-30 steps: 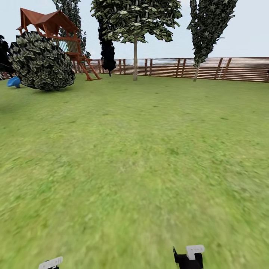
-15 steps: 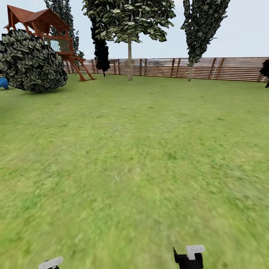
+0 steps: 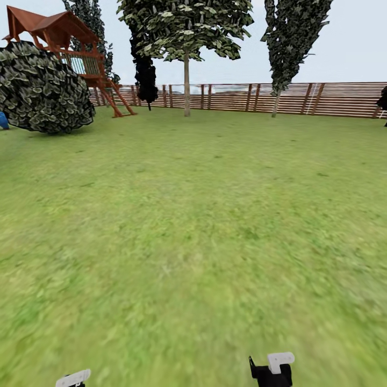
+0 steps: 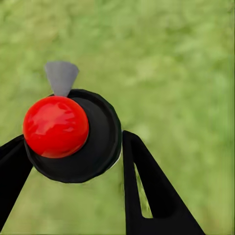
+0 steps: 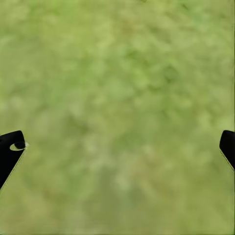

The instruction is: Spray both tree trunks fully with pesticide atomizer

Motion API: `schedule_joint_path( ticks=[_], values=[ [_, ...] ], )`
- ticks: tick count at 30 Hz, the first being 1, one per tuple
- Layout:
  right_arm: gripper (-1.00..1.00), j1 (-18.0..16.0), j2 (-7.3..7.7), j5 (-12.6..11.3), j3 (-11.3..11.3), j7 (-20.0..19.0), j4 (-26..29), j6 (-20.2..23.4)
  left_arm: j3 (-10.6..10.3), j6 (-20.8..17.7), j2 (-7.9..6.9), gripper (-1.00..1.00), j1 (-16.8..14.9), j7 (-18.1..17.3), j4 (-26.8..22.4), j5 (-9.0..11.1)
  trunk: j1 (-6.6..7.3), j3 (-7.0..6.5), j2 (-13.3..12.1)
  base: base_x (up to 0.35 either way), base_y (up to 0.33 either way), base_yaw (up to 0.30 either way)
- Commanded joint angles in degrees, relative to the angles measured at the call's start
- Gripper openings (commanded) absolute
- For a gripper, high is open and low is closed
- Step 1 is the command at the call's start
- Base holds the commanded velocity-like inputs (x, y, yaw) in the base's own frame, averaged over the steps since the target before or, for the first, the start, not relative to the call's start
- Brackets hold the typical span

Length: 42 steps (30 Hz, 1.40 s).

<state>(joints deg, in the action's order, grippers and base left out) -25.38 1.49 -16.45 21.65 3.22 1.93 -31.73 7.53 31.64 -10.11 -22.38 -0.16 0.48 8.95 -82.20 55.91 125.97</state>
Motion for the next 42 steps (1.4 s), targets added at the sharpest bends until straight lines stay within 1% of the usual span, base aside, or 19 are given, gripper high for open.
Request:
schedule_joint_path(
  ticks=[1, 14, 20, 42],
  values=[
    [1.0, 0.0, 0.0, -0.2, 0.5, 0.3, 0.0, -0.1, 0.3, 0.2, 0.0, -1.0, 0.0, 0.0, 0.0, -0.1, -0.03, 0.05, 0.0, 0.34, 0.0, 0.0],
    [1.0, 0.0, 0.0, -0.2, 0.5, 0.3, 0.0, -0.1, 0.3, 0.2, 0.0, -1.0, 0.0, 0.0, 0.0, -0.1, -0.03, 0.05, 0.0, 0.341, 0.0, 0.0],
    [1.0, 0.0, 0.59, -0.3, 0.4, 0.5, 0.0, -0.1, 0.3, 0.2, 0.0, -1.0, 0.0, 0.0, 0.0, -0.1, -0.03, 0.05, 0.0, 0.34, 0.0, 0.0],
    [1.0, 0.0, 0.61, -0.3, 0.4, 0.4, 0.0, -0.1, 0.3, 0.2, 0.0, -1.0, 0.0, 0.0, 0.0, -0.1, -0.03, 0.05, 0.0, 0.34, 0.0, 0.0]
  ],
)
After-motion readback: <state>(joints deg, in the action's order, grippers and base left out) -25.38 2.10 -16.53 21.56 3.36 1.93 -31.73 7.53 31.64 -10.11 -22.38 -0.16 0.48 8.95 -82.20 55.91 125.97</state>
